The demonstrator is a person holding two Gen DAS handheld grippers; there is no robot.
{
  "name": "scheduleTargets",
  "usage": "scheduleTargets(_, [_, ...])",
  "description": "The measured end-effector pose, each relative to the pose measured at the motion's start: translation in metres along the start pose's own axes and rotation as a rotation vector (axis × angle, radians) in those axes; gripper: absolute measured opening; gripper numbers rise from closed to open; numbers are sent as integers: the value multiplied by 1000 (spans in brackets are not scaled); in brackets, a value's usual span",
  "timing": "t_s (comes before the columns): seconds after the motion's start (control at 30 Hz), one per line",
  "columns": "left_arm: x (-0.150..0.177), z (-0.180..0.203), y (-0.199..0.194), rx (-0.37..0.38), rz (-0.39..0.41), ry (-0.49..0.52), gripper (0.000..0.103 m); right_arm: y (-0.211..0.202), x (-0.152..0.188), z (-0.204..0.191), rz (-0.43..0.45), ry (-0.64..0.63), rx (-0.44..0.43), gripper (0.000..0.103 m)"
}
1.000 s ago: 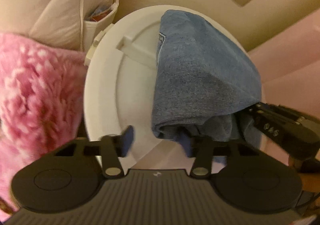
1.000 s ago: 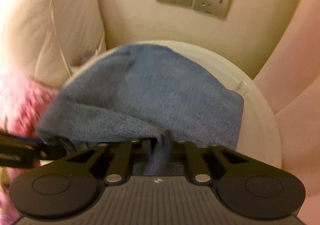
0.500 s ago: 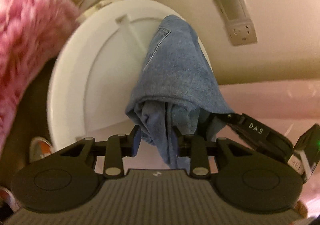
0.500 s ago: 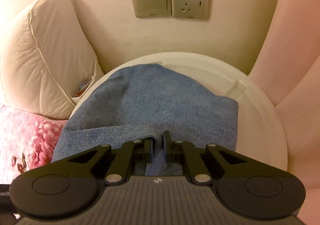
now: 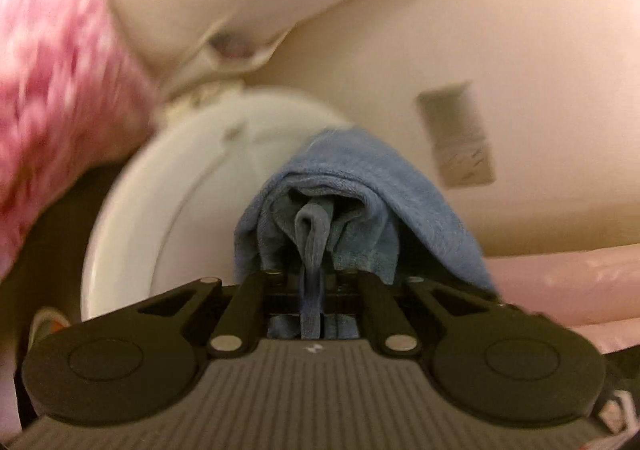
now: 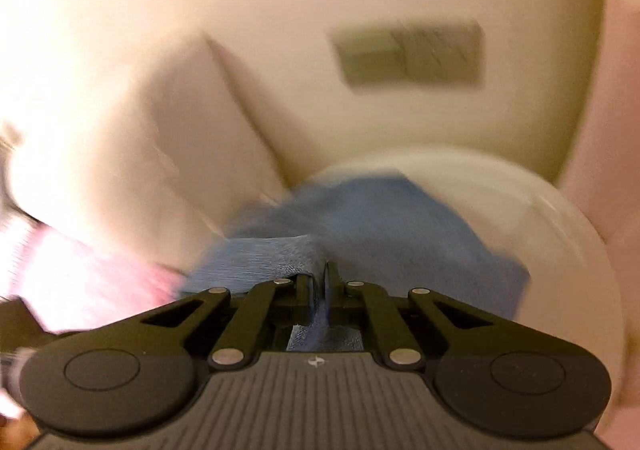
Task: Fold clothes
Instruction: 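Lift the jeans with both grippers and drop them onto the pink bed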
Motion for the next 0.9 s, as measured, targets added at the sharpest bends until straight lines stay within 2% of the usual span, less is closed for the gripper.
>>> scheduleTargets(0.17, [-14, 25, -52, 80, 43, 100, 3, -42, -36, -49, 106, 15, -216, 6])
scheduleTargets(0.23, [-15, 31, -79, 116, 70, 108, 3, -60, -45, -71, 137, -2, -308, 6])
scheduleTargets(0.4, [-12, 31, -171, 193, 207, 107, 3, -106, -54, -136, 180, -67, -544, 6])
scheduleTargets(0.53, [-9, 15, -267, 210, 404, 62, 3, -138, -56, -201, 203, -120, -711, 7])
scheduleTargets(0.63, [0, 0, -359, 208, 597, 45, 3, -159, -50, -267, 191, -156, -879, 7])
scheduleTargets(0.73, [19, -13, -465, 175, 805, 72, 3, -184, -40, -340, 194, -157, -1059, 7])
scheduleTargets(0.83, [52, -30, -574, 78, 996, 96, 3, -202, -24, -405, 167, -99, -1115, 7])
scheduleTargets(0.9, [82, -47, -636, -1, 1094, 91, 3, -214, 0, -453, 149, -159, -1087, 7])
Point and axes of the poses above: each gripper's, at about its wrist camera, not at the fingertips, and y roughly the way its jaws point, z to its right, x to its underside, the point moved 3 cm from there along y, roughly the way its jaws point, and after that the axes turned 4 degrees about z, right-handed, at the moved point
